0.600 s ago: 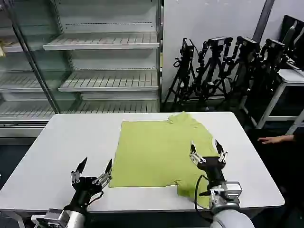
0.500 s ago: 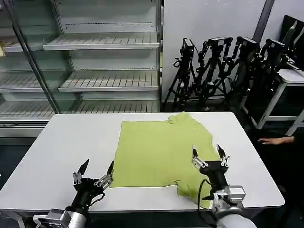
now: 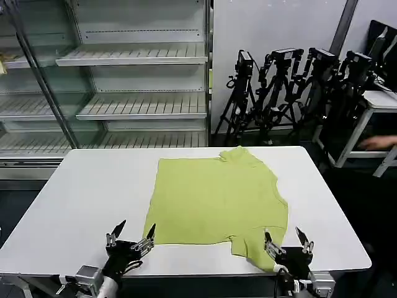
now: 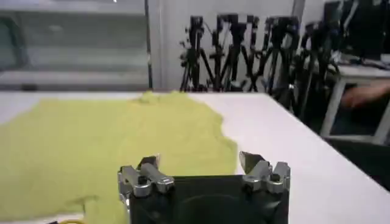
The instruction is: Fold and organize the clothes.
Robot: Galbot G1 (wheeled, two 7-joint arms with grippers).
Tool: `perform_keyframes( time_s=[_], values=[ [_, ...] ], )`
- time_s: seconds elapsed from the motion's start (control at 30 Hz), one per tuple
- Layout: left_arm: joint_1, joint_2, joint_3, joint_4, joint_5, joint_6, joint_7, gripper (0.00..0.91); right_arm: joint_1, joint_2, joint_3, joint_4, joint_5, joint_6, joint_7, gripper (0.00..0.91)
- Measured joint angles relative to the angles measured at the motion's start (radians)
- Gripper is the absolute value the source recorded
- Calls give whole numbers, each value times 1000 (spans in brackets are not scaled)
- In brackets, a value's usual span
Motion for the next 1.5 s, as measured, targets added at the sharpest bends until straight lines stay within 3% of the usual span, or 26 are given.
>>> perform_keyframes(
  time_s=[0.23, 0.27, 0.3, 0.33, 0.37, 0.4, 0.5, 0.87, 1.5],
  values=[
    [-20, 6, 24, 40, -1, 37, -13, 907, -36, 15, -25, -9, -13, -2, 1, 907],
    [-24, 6, 27, 46, -1, 40, -15, 836, -37, 18, -30, -11, -13, -3, 3, 907],
    [-28, 7, 31, 52, -1, 44, -17, 403, -39, 21, -36, -14, -14, -5, 3, 907],
    [-31, 7, 33, 57, -2, 47, -18, 101, -41, 23, -41, -17, -14, -5, 4, 655],
    [-34, 7, 37, 63, -2, 49, -18, 30, -42, 25, -46, -19, -14, -5, 4, 554],
    [-38, 8, 41, 69, -4, 51, -19, 30, -43, 27, -52, -22, -13, -5, 4, 312],
    [-48, 7, 50, 84, -7, 57, -22, 30, -43, 35, -67, -32, -12, -4, 8, 0],
    [-69, -1, 69, 120, -36, 62, -19, 30, -47, 48, -107, -47, -5, 10, 14, 0],
    [-27, 9, 17, 59, -82, 43, -22, 30, -82, 29, -100, -5, -11, 93, -36, 0]
  ],
)
